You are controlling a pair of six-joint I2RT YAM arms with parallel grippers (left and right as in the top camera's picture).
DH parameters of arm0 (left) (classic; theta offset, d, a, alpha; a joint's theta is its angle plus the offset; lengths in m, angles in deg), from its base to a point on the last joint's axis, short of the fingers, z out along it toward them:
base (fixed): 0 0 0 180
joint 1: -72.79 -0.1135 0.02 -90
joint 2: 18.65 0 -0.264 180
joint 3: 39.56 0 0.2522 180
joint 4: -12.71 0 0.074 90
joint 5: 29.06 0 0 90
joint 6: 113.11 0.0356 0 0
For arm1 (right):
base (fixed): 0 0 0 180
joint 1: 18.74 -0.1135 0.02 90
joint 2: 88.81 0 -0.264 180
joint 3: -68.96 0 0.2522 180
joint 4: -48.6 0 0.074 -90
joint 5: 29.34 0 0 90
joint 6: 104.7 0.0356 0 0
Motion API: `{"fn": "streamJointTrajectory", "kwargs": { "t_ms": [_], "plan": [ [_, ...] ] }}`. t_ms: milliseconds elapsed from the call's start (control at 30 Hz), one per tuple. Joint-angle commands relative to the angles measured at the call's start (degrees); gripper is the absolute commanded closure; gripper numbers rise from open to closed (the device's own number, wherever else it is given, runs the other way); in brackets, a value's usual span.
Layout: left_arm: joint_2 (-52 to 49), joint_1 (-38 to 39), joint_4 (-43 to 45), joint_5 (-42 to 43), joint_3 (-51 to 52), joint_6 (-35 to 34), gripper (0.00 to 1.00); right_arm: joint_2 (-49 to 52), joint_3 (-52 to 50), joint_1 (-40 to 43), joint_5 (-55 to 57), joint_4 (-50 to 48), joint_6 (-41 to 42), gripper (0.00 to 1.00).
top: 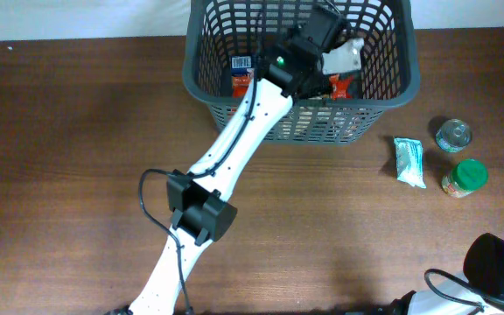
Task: Pack container
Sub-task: 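Carry the wrapper with the left gripper and release it into the basket, then park the left arm and grasp the green-lidded jar with the right gripper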
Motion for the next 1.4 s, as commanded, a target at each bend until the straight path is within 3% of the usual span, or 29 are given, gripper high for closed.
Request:
{"fn": "streamJointTrajectory", "kwargs": {
  "t_ms": [0,167,333,400,500,600,767,1067,1100,1367],
  "plan": [
    [11.8,-2.5,0.4,-9.2,-3.0,-4.5,0.01,0.3,0.0,0.3,0.7,-0.2,0.4,0.01],
    [22.2,-7.8,-2.5,-10.1,-3.0,-17.3,0.01,0.3,0.0,0.3,0.7,-0.2,0.4,0.01],
    [26.8,-14.1,-11.1,-10.1,-3.0,-22.3,0.01,0.3,0.0,0.3,0.7,-0.2,0.4,0.01],
    [27.7,-17.4,-15.8,-10.1,-3.0,-27.5,0.01,0.3,0.0,0.3,0.7,-0.2,0.4,0.01],
    [27.9,-23.1,-23.8,-9.3,-3.0,-40.7,0.01,0.3,0.0,0.3,0.7,-0.2,0.5,0.01],
    [27.4,-28.4,-30.3,-4.0,-2.8,-47.0,0.01,0.3,0.0,0.3,0.7,-0.2,0.4,0.01],
    [26.3,-34.5,-36.5,-2.4,-2.8,-48.5,0.01,0.3,0.0,0.3,0.7,-0.2,0.5,0.01],
    [26.2,-35.6,-38.8,-2.5,-2.8,-48.5,0.01,1.1,-0.9,0.3,-2.3,2.9,0.4,0.0],
    [26.2,-35.7,-38.8,-2.5,-2.8,-48.5,0.01,2.1,-3.3,0.3,-2.3,4.3,0.3,0.05],
    [26.2,-35.7,-38.8,-2.5,-2.8,-48.5,0.01,4.0,-36.3,0.8,-2.2,-1.4,0.2,0.03]
  ]
}}
